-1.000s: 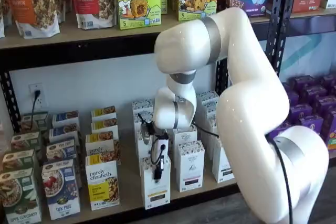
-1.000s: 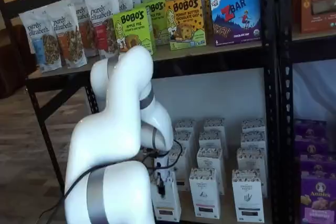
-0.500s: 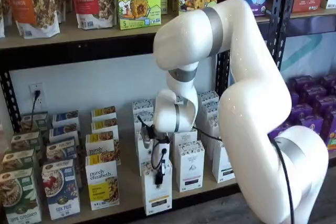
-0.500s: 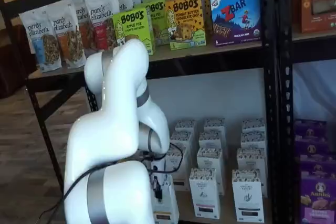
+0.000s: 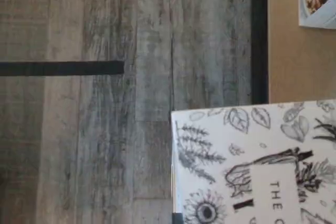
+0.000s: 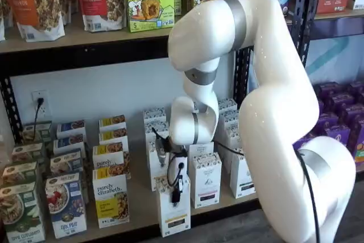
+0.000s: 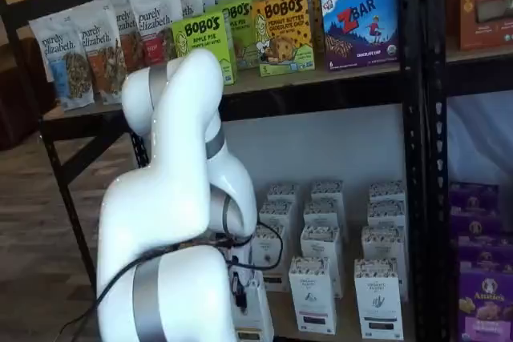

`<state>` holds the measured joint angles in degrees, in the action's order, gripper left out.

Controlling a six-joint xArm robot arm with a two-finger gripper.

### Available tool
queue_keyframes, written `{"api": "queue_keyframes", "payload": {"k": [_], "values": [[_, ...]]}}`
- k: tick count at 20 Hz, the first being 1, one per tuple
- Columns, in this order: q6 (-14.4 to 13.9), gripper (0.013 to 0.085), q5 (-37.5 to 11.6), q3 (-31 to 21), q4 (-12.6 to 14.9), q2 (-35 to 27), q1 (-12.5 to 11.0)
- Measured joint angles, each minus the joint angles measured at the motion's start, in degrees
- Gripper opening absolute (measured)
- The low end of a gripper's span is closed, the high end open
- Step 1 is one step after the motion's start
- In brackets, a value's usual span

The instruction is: Pick up the white box with a yellow strip in the middle, on the bottom shelf, the fourth box from the left

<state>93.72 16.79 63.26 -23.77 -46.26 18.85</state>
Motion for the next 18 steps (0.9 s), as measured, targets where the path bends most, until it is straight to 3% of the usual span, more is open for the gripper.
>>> {"api": "queue_keyframes", "payload": {"k": [9,18], "values": [[1.1,0.049,-2.3,-6.4,-1.4,4.3,0.4],[0.6,0.049,-4.6,-14.1,-0.8,10.2,0.6]]}}
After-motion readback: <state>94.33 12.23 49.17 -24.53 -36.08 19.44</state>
